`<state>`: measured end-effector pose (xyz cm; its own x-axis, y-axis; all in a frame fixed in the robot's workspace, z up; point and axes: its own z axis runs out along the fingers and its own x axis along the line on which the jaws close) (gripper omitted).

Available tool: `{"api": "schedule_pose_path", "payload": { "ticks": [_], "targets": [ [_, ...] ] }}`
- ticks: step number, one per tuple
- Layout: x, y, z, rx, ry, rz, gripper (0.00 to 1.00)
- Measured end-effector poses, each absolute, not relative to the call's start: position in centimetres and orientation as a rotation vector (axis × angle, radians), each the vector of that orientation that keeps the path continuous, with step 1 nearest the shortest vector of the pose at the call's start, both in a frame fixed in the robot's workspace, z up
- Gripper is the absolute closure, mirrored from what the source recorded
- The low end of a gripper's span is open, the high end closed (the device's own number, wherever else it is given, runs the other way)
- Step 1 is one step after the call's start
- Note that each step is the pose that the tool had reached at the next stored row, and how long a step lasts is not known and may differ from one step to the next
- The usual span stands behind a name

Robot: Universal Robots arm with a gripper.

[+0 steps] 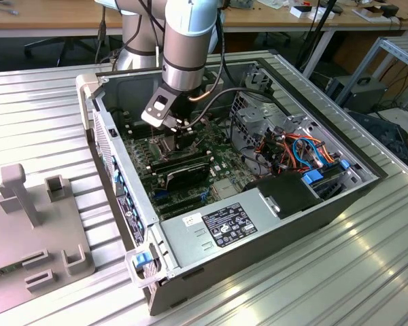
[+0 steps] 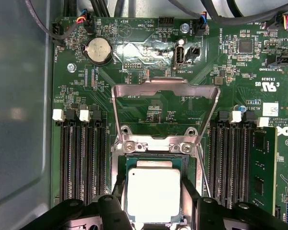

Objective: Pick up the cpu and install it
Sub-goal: 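Place the cpu into insertion slot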

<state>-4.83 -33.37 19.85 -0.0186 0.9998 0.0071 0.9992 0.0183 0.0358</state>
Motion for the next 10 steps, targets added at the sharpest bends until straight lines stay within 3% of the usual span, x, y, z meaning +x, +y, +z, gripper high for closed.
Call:
{"api": "schedule_pose_path", "payload": {
  "ticks": [8, 10],
  "targets": [
    [-4.83, -33.35, 20.34, 2.185, 2.225, 0.044, 0.45],
    [-4.83, -33.36, 20.39, 2.17, 2.212, 0.012, 0.45]
  ]
}}
